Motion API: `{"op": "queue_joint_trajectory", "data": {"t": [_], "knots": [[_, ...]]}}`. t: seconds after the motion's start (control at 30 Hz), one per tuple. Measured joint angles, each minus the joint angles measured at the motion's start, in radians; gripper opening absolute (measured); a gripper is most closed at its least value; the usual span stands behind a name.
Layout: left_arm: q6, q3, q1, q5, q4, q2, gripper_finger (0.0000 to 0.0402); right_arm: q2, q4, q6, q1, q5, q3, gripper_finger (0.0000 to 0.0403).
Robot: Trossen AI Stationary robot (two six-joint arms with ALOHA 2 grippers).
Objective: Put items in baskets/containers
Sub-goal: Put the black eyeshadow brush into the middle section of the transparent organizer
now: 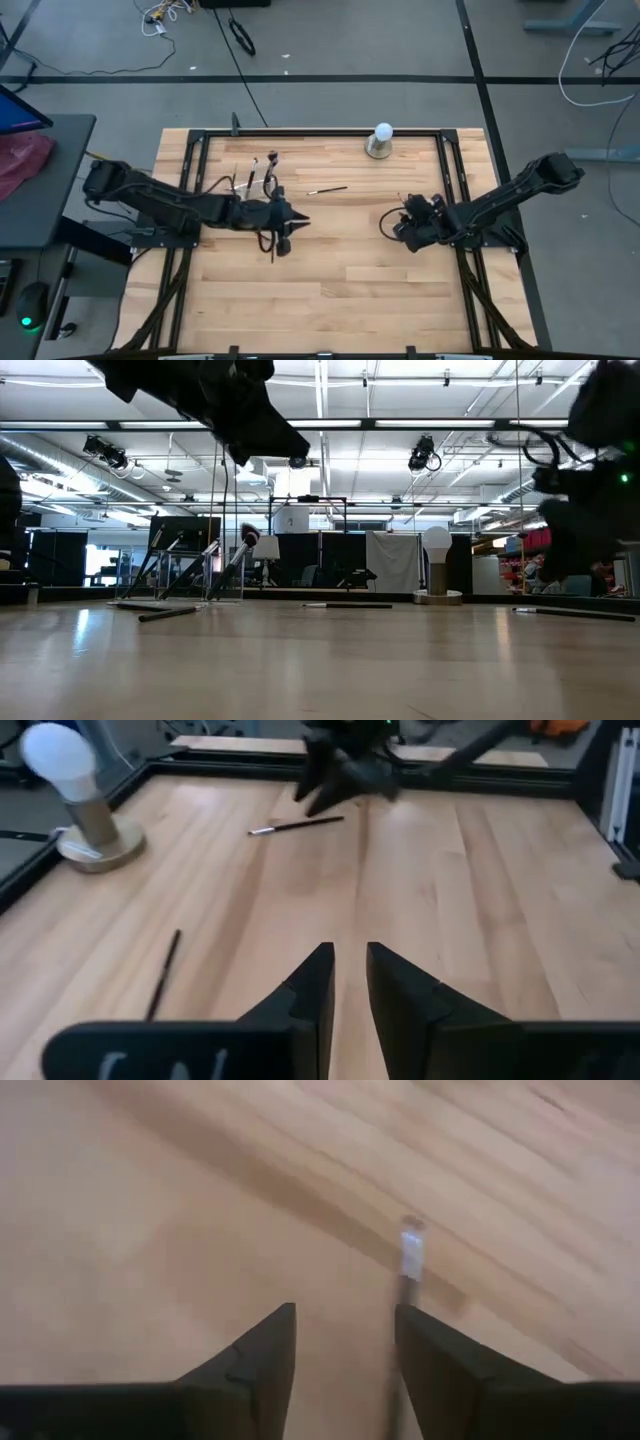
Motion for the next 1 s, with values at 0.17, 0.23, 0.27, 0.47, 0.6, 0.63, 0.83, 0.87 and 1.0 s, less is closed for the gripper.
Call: {"op": "queue_joint_trajectory", "data": {"t": [0.17,0.23,0.27,0.47,0.6,0.63,0.83,0.87,1.0], "knots": [[-0.005,0.000,-0.025,0.000,0.030,0.067,0.0067,0.000,0.055,0.180,-0.049,0.072,-0.135,0.0171],[-0.006,0.000,-0.031,0.000,0.050,0.086,0.0067,0.000,0.145,0.162,-0.070,0.086,-0.190,0.0170],[-0.006,0.000,-0.034,0.000,0.048,0.093,0.0067,0.000,0.205,0.133,-0.080,0.087,-0.220,0.0169],[-0.008,0.000,-0.036,0.000,0.071,0.109,0.0067,0.000,0.640,-0.072,-0.120,0.124,-0.389,0.0159],[-0.008,0.000,-0.036,0.000,0.088,0.109,0.0067,0.004,0.752,-0.141,-0.126,0.127,-0.426,0.0135],[-0.008,0.000,-0.036,0.001,0.095,0.109,0.0067,0.007,0.752,-0.145,-0.126,0.127,-0.426,0.0126],[-0.008,0.000,-0.035,0.000,0.095,0.109,0.0067,0.056,0.770,-0.182,-0.126,0.125,-0.423,0.0055],[-0.008,0.000,-0.035,0.001,0.095,0.109,0.0067,0.065,0.774,-0.188,-0.126,0.125,-0.423,0.0043],[-0.008,0.000,-0.035,0.001,0.094,0.109,0.0067,0.097,0.775,-0.224,-0.125,0.125,-0.411,0.0010]]}}
